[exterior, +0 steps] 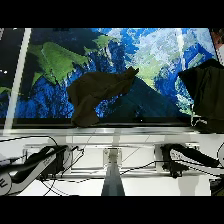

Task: Fold the clothes and pants, and hang the long-sleeved shirts on hangers.

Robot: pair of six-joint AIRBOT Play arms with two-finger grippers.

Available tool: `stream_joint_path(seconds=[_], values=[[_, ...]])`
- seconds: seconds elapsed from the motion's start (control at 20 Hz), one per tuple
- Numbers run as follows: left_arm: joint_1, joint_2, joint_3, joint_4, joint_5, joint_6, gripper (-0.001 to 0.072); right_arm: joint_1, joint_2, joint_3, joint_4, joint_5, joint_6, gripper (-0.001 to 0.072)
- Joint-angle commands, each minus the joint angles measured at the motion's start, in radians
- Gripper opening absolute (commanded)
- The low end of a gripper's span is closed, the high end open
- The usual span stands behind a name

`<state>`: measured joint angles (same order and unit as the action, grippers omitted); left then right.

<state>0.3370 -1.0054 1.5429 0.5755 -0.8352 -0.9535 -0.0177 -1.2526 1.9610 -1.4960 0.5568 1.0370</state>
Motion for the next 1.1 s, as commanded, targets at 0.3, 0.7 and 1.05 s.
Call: stream_joint_path(seconds=[0.3, 0.7, 1.05], values=[[0.001, 0.001, 0.0, 0.0, 0.0, 0.0, 0.0697, 0.0, 0.001, 0.0, 0.0, 0.0, 0.0, 0.0019], [0.001, 0.001, 0.0, 0.0, 0.0, 0.0, 0.0697, 0.0, 0.001, 0.0, 0.0, 0.0, 0.0, 0.0018], [0.001, 0.001, 0.0, 0.0, 0.0, 0.0, 0.0697, 0.0, 0.007, 0.0, 0.353, 0.227, 0.186, 0.0018]])
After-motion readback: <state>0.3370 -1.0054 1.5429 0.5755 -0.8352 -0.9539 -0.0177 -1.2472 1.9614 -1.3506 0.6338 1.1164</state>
